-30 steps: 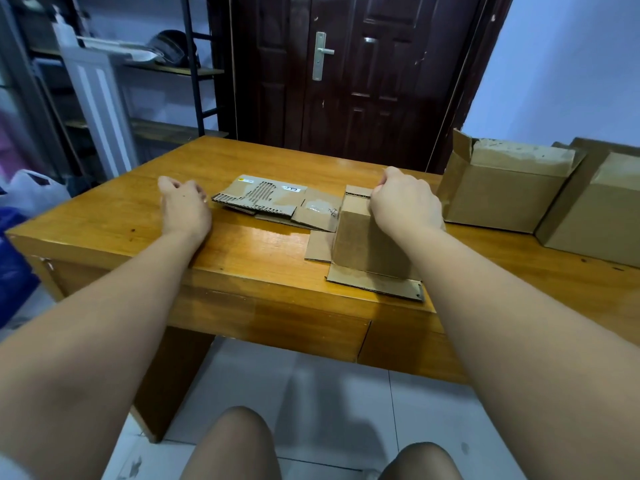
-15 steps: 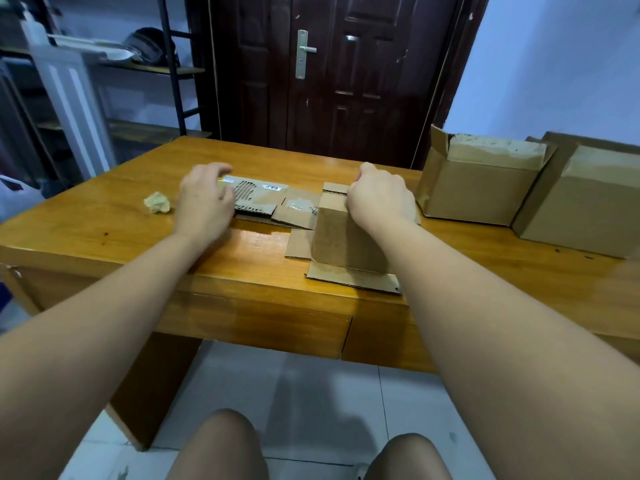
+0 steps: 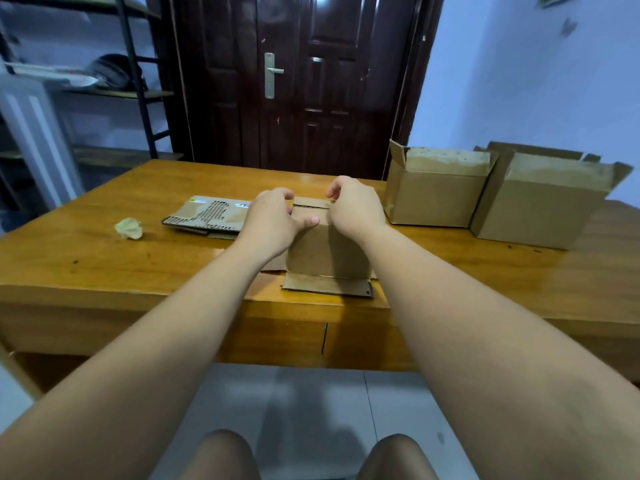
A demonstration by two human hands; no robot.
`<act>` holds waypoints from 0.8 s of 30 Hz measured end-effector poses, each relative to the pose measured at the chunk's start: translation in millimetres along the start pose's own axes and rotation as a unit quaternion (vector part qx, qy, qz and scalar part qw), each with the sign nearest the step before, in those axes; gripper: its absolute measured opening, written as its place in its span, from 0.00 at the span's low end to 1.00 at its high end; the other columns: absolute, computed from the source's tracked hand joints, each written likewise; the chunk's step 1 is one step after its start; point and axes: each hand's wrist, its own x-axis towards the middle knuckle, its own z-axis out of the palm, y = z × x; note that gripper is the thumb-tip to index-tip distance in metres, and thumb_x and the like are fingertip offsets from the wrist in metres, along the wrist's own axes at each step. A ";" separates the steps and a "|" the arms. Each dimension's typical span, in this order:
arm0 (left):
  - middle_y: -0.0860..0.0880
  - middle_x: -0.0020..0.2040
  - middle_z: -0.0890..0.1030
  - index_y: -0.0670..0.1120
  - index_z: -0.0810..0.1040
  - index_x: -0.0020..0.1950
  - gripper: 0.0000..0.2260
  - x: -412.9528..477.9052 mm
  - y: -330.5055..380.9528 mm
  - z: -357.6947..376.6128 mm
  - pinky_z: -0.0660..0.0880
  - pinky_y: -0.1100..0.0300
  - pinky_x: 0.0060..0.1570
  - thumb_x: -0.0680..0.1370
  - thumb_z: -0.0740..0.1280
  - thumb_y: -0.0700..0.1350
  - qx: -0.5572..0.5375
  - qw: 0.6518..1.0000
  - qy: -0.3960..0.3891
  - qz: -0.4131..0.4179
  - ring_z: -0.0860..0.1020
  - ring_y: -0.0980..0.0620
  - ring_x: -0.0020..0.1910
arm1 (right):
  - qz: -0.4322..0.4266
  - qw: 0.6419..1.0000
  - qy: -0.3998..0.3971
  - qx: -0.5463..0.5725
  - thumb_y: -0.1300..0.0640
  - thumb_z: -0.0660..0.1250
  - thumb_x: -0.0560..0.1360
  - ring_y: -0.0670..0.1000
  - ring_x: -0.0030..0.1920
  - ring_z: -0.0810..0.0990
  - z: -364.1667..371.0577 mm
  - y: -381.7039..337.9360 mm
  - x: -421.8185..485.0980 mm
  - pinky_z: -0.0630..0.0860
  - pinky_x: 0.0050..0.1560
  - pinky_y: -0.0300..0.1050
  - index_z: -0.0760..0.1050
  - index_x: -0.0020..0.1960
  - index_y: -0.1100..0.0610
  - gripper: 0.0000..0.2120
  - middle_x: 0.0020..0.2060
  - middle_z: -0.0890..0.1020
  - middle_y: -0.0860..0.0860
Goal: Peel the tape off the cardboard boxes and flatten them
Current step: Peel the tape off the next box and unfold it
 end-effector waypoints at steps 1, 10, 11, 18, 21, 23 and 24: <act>0.45 0.62 0.76 0.44 0.71 0.70 0.29 -0.9 3.6 -0.5 0.72 0.54 0.58 0.73 0.73 0.52 0.010 1.000 -0.002 -0.012 0.75 0.47 0.59 | -0.015 1.000 -0.007 0.003 0.65 0.63 0.75 0.55 0.56 0.76 -2.2 1.4 -1.0 0.75 0.57 0.49 0.76 0.56 0.54 0.12 0.55 0.80 0.53; 0.44 0.56 0.78 0.43 0.73 0.59 0.20 -4.6 12.9 -0.7 0.71 0.54 0.47 0.74 0.71 0.53 0.049 0.998 -0.003 -0.048 0.75 0.45 0.54 | 0.099 0.970 0.182 0.124 0.46 0.59 0.81 0.48 0.48 0.76 -4.1 37.6 -20.6 0.73 0.46 0.38 0.68 0.52 0.53 0.10 0.48 0.76 0.50; 0.45 0.55 0.77 0.44 0.73 0.57 0.18 -5.3 11.8 0.5 0.71 0.54 0.47 0.74 0.71 0.53 0.039 0.998 0.004 -0.046 0.75 0.46 0.52 | 0.118 0.958 0.184 0.185 0.45 0.60 0.80 0.46 0.45 0.75 -1.3 40.3 -23.5 0.70 0.39 0.34 0.68 0.52 0.54 0.11 0.47 0.76 0.50; 0.53 0.55 0.76 0.46 0.78 0.59 0.13 -17.0 -1.3 15.1 0.69 0.59 0.53 0.77 0.68 0.50 -0.032 0.996 0.041 0.069 0.73 0.51 0.57 | 0.120 0.949 0.096 0.275 0.38 0.57 0.78 0.53 0.70 0.68 29.6 63.2 -49.7 0.68 0.67 0.49 0.60 0.77 0.50 0.30 0.71 0.70 0.51; 0.49 0.71 0.71 0.48 0.77 0.65 0.16 -12.2 -3.2 12.0 0.64 0.56 0.65 0.79 0.64 0.52 -0.036 0.995 -0.031 0.086 0.66 0.51 0.71 | 0.124 0.947 0.075 0.288 0.35 0.58 0.76 0.55 0.72 0.66 32.4 66.9 -46.4 0.67 0.69 0.53 0.54 0.78 0.50 0.36 0.72 0.68 0.52; 0.52 0.74 0.67 0.48 0.78 0.64 0.18 -8.5 -1.6 9.4 0.63 0.56 0.66 0.79 0.63 0.55 -0.019 0.990 -0.076 0.116 0.63 0.53 0.72 | 0.123 0.943 0.074 0.299 0.36 0.61 0.75 0.55 0.72 0.66 32.1 67.9 -46.1 0.67 0.69 0.51 0.51 0.79 0.50 0.38 0.72 0.68 0.52; 0.53 0.75 0.64 0.49 0.79 0.63 0.18 -7.0 0.5 7.8 0.63 0.54 0.66 0.78 0.64 0.56 0.005 0.988 -0.098 0.123 0.62 0.52 0.73 | 0.122 0.942 0.079 0.303 0.37 0.62 0.75 0.55 0.72 0.66 32.3 68.0 -46.7 0.67 0.69 0.51 0.50 0.79 0.50 0.39 0.72 0.67 0.52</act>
